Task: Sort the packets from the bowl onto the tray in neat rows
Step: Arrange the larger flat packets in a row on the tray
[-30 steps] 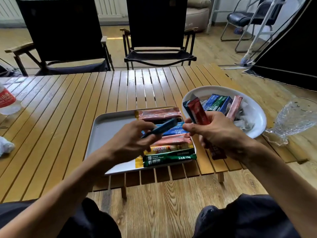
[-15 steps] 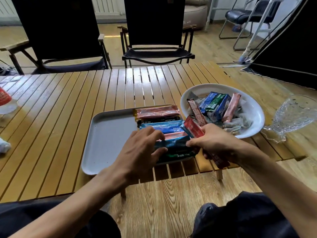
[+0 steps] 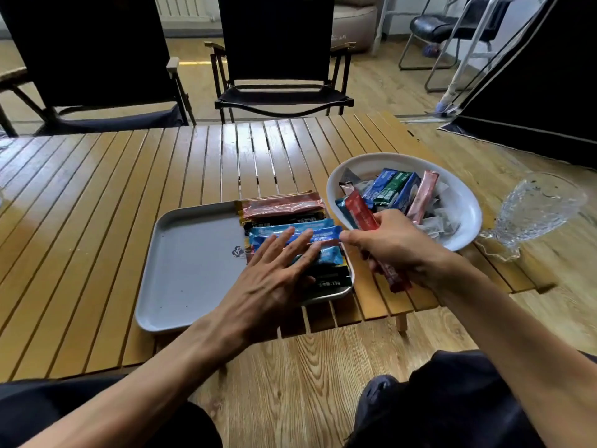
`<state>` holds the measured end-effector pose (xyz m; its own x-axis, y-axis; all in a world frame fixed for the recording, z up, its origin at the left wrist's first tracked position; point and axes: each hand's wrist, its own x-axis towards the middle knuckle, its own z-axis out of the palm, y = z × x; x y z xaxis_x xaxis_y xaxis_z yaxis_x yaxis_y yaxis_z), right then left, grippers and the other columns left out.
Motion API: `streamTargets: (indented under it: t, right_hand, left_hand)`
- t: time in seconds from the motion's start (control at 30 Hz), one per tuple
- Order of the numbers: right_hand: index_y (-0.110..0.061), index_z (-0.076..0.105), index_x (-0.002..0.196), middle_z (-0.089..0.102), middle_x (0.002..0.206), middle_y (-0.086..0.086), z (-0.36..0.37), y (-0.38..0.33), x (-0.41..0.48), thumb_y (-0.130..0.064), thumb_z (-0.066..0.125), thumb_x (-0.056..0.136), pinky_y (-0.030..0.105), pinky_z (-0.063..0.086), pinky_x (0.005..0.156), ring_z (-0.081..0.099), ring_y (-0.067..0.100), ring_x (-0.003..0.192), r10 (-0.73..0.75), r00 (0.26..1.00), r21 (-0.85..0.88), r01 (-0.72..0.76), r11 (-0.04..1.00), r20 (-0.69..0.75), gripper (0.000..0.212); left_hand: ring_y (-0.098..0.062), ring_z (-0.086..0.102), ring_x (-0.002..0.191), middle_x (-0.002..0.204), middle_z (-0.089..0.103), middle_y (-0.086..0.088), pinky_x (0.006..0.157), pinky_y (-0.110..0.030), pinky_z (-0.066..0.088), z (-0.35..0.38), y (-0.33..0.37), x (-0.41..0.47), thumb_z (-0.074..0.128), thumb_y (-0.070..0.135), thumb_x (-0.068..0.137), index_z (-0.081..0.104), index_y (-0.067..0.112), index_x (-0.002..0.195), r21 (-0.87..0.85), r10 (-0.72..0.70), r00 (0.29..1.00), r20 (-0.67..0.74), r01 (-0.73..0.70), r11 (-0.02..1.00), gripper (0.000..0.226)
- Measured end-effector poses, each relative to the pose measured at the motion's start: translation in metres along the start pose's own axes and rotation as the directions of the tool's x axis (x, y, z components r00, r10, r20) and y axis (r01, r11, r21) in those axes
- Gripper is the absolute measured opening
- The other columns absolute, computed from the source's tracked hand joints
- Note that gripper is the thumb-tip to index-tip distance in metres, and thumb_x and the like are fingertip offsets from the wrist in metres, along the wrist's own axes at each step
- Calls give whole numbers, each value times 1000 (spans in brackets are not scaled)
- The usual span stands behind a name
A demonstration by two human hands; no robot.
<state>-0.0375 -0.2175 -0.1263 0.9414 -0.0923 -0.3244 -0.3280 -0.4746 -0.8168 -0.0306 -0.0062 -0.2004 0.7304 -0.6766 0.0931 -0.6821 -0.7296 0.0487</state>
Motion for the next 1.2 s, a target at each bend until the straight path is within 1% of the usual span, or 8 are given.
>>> streamTargets:
  t: [0.1, 0.3, 0.47, 0.67, 0.83, 1.03, 1.1, 1.2]
  right_hand:
    - [-7, 61, 92, 62, 70, 7, -2, -2, 5, -30, 67, 90, 27, 48, 50, 56, 15, 51, -29, 998, 46, 31, 998, -52, 24]
    - [-6, 60, 95, 59, 69, 5, 3, -7, 15, -30, 66, 90, 23, 49, 50, 55, 12, 51, -85, 996, 199, 85, 976, -9, 26]
    - [-5, 60, 96, 58, 69, 4, 4, -10, 20, -32, 61, 93, 24, 54, 56, 59, 15, 56, -115, 993, 389, 116, 914, -25, 27]
    - [-14, 55, 89, 63, 81, 8, 1, -11, 27, -48, 49, 96, 41, 54, 88, 65, 23, 82, -71, 986, 492, 138, 859, -152, 36]
    - [-10, 55, 93, 56, 84, 11, 5, -14, 25, -61, 37, 96, 33, 48, 64, 57, 21, 78, -6, 959, 403, 125, 907, -284, 54]
    - [-12, 52, 86, 56, 84, 13, 3, -15, 23, -63, 42, 93, 37, 47, 68, 57, 25, 79, 35, 956, 470, 111, 875, -291, 52]
    - [-9, 53, 85, 55, 78, 10, 5, -15, 19, -61, 48, 91, 33, 48, 62, 56, 20, 70, 11, 964, 465, 119, 877, -267, 52]
    - [-6, 57, 87, 58, 72, 5, 14, -16, 15, -59, 60, 81, 31, 48, 61, 58, 16, 65, -43, 971, 476, 154, 866, -236, 53]
  left_hand:
    - [-17, -17, 143, 153, -11, 6, 117, -33, -13, -2, 2, -3, -1, 61, 89, -6, 30, 147, -52, 15, 1000, -1, -15, 999, 66]
    - [-13, -21, 143, 154, -17, 9, 118, -33, -12, -3, 9, -8, 5, 51, 93, -10, 30, 149, -42, -22, 1000, -10, 22, 999, 62]
    - [-19, -4, 146, 155, 0, 4, 115, -36, -2, -4, 7, -10, 11, 53, 95, 2, 26, 150, -14, -25, 999, -47, 25, 1000, 62]
    - [-22, 10, 144, 155, 19, -2, 114, -39, 5, -3, -3, -3, 12, 60, 93, 11, 22, 148, 30, -36, 999, -2, 37, 999, 67]
    - [-19, -10, 146, 155, -6, 7, 116, -38, -6, -1, -1, -4, 9, 54, 93, -5, 28, 148, -39, -17, 1000, -8, 17, 999, 62]
    - [-13, -21, 143, 155, -14, 8, 116, -34, -12, -3, 2, -4, 3, 60, 90, -15, 31, 145, -75, -36, 999, -17, 35, 997, 65]
    - [-11, -14, 145, 156, -10, 10, 117, -31, -8, -9, 3, -4, 5, 64, 88, -11, 28, 147, -156, -69, 997, -45, 61, 986, 70]
    - [-7, 22, 137, 154, 24, 6, 113, -27, 20, -27, 6, -2, 38, 57, 90, 16, 25, 150, -423, -212, 969, -124, 142, 895, 71]
